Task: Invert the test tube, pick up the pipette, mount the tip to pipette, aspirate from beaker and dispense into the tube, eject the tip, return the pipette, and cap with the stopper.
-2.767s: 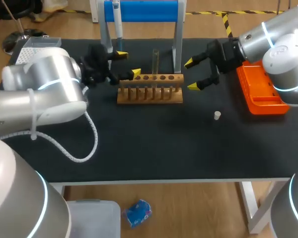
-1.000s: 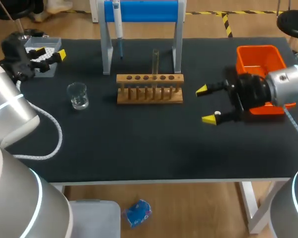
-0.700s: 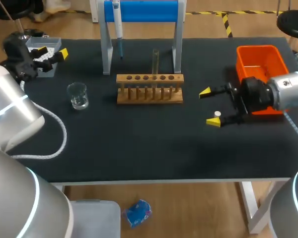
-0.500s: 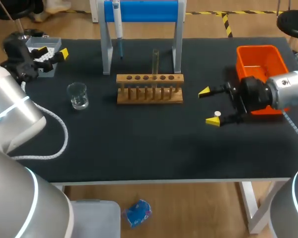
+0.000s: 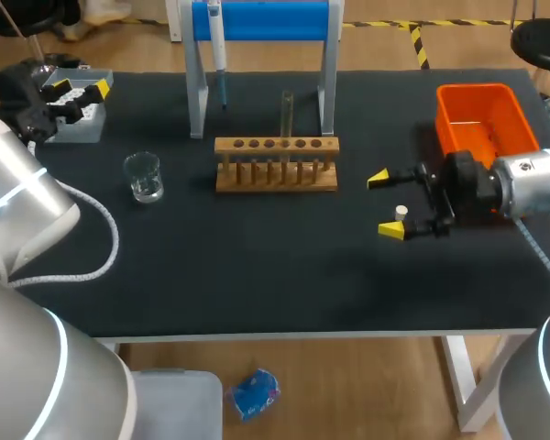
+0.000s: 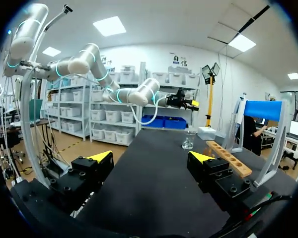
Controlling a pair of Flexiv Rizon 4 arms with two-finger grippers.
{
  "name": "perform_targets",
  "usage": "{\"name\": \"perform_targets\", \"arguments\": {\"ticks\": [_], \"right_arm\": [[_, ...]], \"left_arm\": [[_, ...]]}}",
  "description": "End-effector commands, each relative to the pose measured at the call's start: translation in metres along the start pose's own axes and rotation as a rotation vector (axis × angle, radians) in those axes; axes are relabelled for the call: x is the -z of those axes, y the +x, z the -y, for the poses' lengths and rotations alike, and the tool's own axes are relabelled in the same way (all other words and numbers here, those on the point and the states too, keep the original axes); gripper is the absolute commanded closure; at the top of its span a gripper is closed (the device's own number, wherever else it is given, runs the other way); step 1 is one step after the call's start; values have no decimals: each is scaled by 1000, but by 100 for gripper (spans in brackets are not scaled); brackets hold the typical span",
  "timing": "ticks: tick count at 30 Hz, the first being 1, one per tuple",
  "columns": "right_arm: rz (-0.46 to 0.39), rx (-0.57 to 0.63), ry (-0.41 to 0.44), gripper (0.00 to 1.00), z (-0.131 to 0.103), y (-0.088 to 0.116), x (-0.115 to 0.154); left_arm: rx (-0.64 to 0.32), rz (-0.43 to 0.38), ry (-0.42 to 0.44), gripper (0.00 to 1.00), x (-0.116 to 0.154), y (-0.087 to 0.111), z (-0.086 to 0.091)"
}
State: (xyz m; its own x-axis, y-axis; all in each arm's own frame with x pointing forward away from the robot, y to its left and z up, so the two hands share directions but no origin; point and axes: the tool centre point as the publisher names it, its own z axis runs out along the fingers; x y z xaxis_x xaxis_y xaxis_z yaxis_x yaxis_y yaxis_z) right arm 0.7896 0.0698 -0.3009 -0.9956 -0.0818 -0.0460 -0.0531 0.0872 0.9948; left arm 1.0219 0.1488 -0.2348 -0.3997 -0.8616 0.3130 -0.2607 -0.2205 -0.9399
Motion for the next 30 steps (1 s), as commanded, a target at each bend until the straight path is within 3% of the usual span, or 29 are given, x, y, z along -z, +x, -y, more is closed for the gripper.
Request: {"name": "perform_targets", "arguments": {"ticks": [1, 9, 14, 25, 30], "right_arm": [[11, -43, -73, 0, 2, 6, -2], [21, -57, -91, 0, 1, 7, -2], [21, -57, -91, 0, 1, 7, -2], [21, -57, -91, 0, 1, 7, -2], [21, -57, -91, 0, 1, 7, -2]], "left_arm": [[4, 24, 7, 0, -9, -7, -2], [-18, 71, -7, 0, -11, -29, -7], [-104, 86, -81, 0, -13, -47, -13], [-189, 93, -211, 0, -16, -84, -25], [-189, 93, -211, 0, -16, -84, -25]]}}
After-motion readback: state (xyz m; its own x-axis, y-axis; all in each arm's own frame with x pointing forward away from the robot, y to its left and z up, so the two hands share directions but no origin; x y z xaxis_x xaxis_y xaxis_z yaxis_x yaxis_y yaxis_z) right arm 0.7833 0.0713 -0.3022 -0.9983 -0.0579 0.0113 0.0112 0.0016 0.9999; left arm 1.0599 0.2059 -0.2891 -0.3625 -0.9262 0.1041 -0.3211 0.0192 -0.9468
